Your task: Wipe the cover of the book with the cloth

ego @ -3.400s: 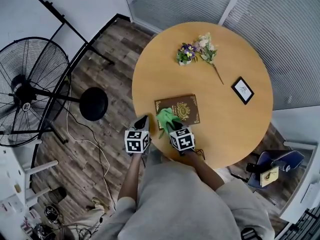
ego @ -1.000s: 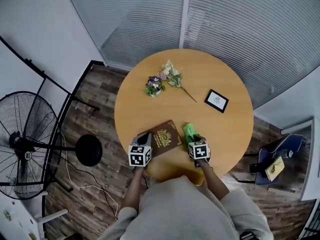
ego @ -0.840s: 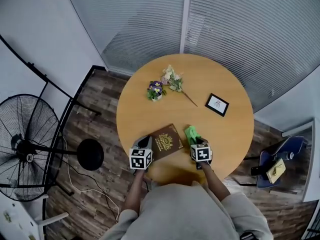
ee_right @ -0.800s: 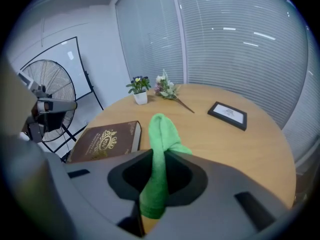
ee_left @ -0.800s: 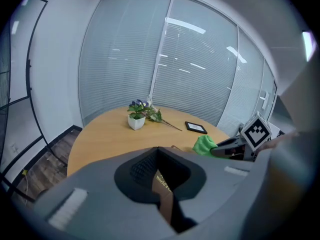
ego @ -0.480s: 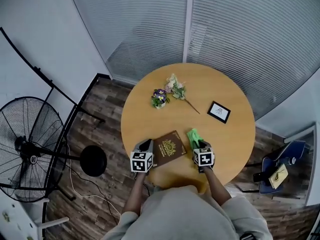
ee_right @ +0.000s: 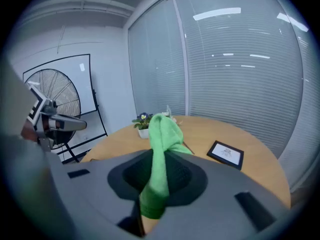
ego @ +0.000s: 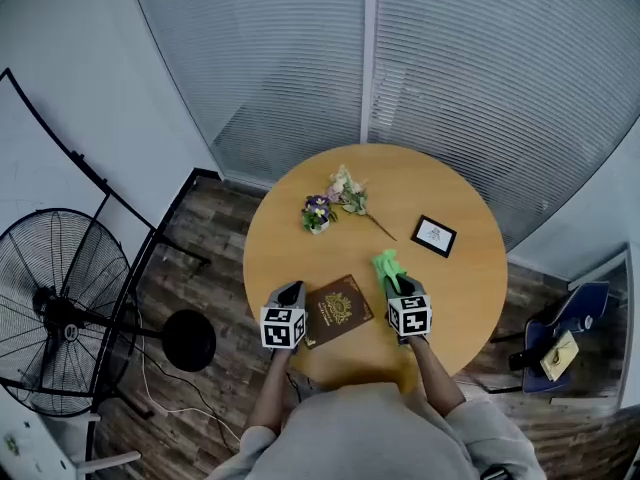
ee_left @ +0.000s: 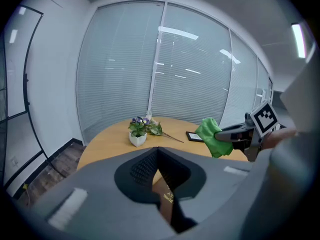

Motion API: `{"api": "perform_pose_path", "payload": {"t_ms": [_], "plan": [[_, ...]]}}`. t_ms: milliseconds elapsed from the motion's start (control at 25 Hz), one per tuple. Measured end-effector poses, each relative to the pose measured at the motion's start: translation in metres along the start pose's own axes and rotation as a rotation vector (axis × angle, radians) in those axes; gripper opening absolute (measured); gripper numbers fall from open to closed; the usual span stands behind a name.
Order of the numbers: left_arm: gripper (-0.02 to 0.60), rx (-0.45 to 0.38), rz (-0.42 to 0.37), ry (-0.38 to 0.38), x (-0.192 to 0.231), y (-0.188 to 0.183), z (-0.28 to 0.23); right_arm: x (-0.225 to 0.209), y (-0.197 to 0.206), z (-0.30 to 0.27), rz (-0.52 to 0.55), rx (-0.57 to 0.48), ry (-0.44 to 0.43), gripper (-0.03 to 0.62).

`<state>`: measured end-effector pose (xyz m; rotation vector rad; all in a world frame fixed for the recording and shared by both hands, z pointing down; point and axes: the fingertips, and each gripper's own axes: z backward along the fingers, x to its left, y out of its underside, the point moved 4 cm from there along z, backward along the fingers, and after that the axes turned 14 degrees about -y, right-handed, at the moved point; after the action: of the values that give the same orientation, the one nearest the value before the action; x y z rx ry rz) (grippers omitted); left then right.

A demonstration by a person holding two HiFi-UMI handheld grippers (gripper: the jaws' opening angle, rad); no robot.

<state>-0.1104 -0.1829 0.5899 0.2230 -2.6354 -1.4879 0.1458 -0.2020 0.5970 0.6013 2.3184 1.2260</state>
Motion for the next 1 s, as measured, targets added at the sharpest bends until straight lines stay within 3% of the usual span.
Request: {"api": "perform_pose_path", "payload": {"t_ms": [480,1000], "plan": [[0.006,-0.104,-0.019,0.002,0.005,-0.045,0.002,0.012,-0.059,0.019,0.079,-0.142,0.004,0.071],[0.006,-0.152,-0.028,0.014,0.003,-0.063,0.005,0.016,-0.065,0.029,0.081,-0.175,0.02,0.071]]}}
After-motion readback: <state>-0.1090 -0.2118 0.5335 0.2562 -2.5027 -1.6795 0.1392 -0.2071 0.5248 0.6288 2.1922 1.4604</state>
